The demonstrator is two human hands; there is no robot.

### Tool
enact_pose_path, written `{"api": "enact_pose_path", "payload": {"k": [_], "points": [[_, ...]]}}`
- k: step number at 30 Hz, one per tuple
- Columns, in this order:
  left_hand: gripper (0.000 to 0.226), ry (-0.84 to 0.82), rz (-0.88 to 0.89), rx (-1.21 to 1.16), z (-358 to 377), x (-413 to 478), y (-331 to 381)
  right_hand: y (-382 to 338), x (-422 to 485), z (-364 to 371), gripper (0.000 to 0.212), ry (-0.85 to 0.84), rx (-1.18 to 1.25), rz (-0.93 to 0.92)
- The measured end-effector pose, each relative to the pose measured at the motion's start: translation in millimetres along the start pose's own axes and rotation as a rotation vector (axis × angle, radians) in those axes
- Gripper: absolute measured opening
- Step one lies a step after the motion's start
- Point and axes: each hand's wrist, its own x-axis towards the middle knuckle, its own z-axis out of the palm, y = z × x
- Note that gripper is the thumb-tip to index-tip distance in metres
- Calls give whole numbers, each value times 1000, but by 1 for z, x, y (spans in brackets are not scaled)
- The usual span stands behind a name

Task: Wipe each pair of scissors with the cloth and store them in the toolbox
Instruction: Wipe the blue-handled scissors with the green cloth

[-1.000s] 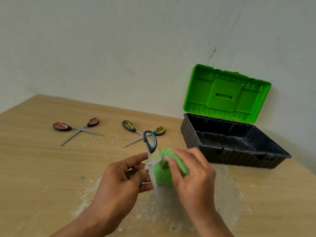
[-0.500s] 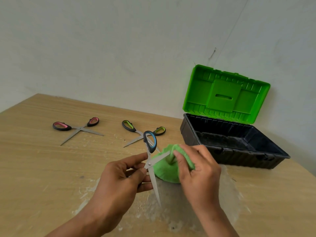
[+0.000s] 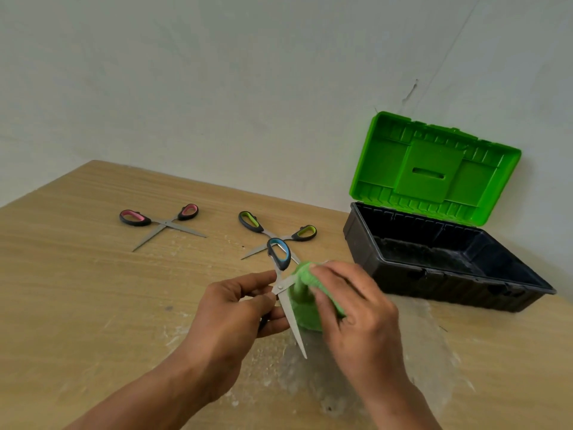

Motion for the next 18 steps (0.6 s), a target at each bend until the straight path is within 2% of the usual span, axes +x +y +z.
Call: {"api": "enact_pose_path", "payload": {"k": [2, 5, 8, 12, 16, 18], "points": [[30, -1, -11, 0, 0, 1, -1, 1, -1, 1, 26, 23, -18, 4], [28, -1, -40, -25, -2, 1, 2, -1, -6, 7, 24, -34, -10, -78], [26, -2, -74, -71, -4, 2, 4, 5, -2, 6, 23, -9, -19, 15], [27, -31, -98, -91, -4, 2, 5, -3, -6, 6, 24, -41, 12, -59], [27, -26, -80, -75, -4, 1, 5, 6, 0, 5, 23, 34, -11, 73], [27, -23, -55, -43, -4, 1, 3, 3, -1, 5, 24, 3, -23, 43]]}}
